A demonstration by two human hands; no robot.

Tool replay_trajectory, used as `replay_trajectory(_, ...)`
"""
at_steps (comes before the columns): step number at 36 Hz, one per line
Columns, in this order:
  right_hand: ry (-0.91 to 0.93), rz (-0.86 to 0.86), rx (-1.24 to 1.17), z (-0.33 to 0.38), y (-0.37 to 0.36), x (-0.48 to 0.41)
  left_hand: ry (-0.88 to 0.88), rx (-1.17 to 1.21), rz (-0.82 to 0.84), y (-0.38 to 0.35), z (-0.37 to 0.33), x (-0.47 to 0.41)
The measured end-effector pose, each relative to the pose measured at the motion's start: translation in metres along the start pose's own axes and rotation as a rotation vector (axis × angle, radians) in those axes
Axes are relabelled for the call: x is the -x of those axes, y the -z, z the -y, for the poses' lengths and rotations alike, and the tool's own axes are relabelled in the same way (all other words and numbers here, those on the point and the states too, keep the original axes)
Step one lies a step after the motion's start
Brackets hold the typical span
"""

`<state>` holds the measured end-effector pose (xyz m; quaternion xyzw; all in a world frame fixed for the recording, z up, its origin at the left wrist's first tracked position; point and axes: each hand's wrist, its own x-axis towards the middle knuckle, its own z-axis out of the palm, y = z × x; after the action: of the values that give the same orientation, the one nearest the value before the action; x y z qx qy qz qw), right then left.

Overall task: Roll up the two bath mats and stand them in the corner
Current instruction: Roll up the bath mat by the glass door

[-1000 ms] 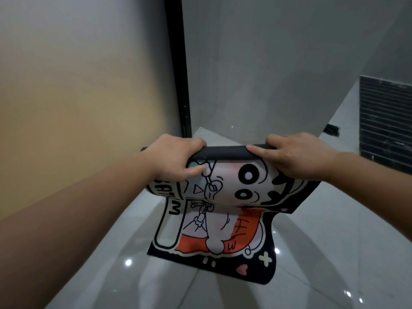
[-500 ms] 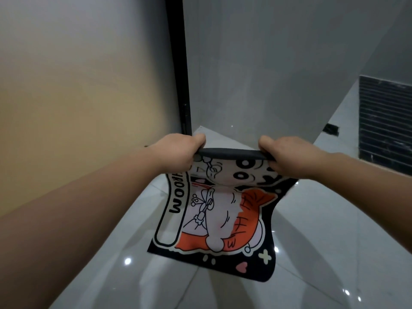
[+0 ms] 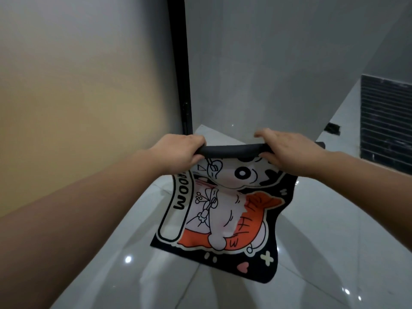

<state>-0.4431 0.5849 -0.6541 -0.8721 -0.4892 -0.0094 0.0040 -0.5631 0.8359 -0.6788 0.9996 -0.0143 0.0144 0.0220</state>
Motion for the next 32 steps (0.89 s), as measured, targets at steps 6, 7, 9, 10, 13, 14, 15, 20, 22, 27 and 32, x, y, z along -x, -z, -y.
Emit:
replay_trajectory(6, -0.034, 0.088, -0.011, 0.005, 0.002, -0.008, 0.08, 0.065, 0.013, 0.002, -0.008, -0.001)
replay_trajectory(7, -0.055, 0.097, -0.03, 0.006, 0.001, -0.009, 0.097, 0.086, 0.027, 0.003, -0.009, -0.002)
replay_trajectory(9, -0.073, 0.094, -0.026, 0.006, 0.0, -0.011, 0.103, 0.08, 0.029, 0.003, -0.008, -0.003)
replay_trajectory(10, -0.065, 0.087, 0.001, 0.006, -0.001, -0.011, 0.094, 0.063, 0.023, 0.003, -0.007, -0.003)
replay_trajectory(13, -0.006, 0.064, 0.088, 0.005, -0.001, -0.01, 0.036, 0.034, -0.019, 0.0, -0.006, -0.001)
replay_trajectory(14, 0.026, 0.052, 0.09, 0.004, -0.001, -0.008, 0.01, 0.029, -0.039, 0.0, -0.005, 0.0)
replay_trajectory(15, 0.058, 0.036, 0.08, 0.004, -0.001, -0.006, -0.015, 0.033, -0.054, -0.001, -0.005, 0.001)
replay_trajectory(20, 0.058, 0.048, -0.018, 0.005, 0.0, -0.003, -0.062, 0.126, -0.001, -0.003, 0.0, -0.003)
replay_trajectory(22, 0.032, 0.05, -0.045, 0.003, -0.005, -0.005, -0.024, 0.106, 0.011, -0.005, 0.002, -0.005)
replay_trajectory(27, -0.038, 0.077, -0.116, 0.003, -0.009, -0.014, 0.046, 0.057, 0.0, -0.005, -0.002, -0.008)
replay_trajectory(32, -0.041, 0.095, -0.043, 0.01, -0.006, -0.023, 0.081, 0.089, -0.002, -0.003, -0.006, -0.011)
